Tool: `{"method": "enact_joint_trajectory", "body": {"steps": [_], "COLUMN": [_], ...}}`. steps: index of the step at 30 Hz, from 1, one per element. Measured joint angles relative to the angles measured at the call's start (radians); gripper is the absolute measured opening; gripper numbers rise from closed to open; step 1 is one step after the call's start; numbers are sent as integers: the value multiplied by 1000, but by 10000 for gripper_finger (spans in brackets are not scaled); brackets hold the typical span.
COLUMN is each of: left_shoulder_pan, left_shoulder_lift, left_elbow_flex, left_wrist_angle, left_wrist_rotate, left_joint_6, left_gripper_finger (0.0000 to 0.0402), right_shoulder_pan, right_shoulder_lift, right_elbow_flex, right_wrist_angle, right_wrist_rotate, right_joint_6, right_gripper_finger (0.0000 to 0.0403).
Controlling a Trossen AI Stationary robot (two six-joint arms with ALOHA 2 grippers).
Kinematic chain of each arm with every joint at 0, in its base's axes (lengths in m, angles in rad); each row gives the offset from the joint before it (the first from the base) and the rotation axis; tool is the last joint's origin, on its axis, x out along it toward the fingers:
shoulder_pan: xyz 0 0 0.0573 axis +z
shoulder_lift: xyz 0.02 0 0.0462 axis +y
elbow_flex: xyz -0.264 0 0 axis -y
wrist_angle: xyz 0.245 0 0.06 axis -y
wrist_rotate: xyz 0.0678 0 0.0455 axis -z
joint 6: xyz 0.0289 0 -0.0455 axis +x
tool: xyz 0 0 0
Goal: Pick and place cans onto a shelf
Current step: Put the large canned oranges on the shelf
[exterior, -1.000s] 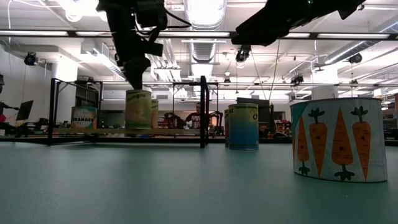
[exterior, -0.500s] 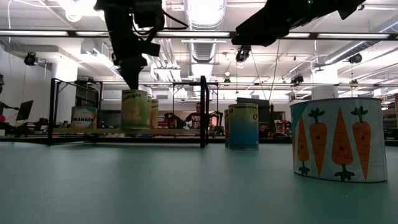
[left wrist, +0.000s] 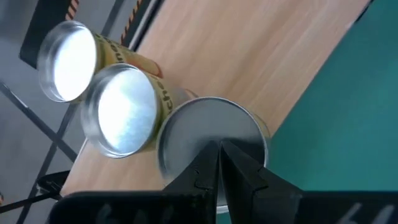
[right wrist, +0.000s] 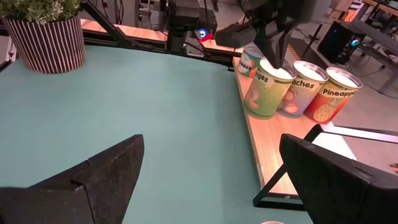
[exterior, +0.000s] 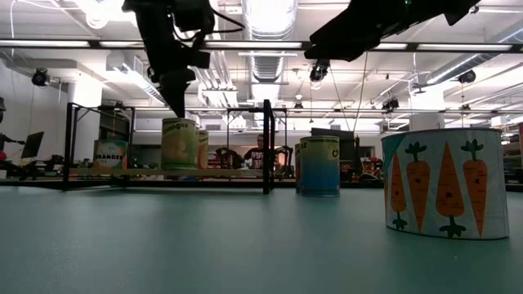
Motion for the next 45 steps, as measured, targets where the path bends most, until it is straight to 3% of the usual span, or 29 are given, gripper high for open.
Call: {"method": "enact_joint_trajectory", "body": {"steps": [9, 12, 17, 21, 29, 45], "left_shoulder_pan": [-16, -73, -192, -193, -62, 1], "left_shoulder_lift": [-142, -223, -356, -396, -373, -282], "left_elbow_flex": [-5, -55, -244, -389, -452, -450], "left_wrist_angle": [44, 175, 523, 740, 643, 569], "left_wrist_rotate": [-8, -9, -6, -8, -8, 26], "left_joint_6": [-30, -25, 40, 24, -136, -141], "left_gripper_finger": [0, 0, 0, 0, 0, 0], "right_shoulder_pan": [0, 0, 0, 0, 0, 0], "right_shoulder_lift": [0, 0, 0, 0, 0, 0], "right_elbow_flex": [0, 0, -12, -13, -13, -13], "right_wrist_angle": [-21, -21, -23, -20, -16, -18], "right_wrist_rotate": [0, 0, 1, 1, 1, 1], "right_joint_6": [8, 9, 22, 24, 33, 29], "right_gripper_finger": [364, 364, 364, 364, 364, 363]}}
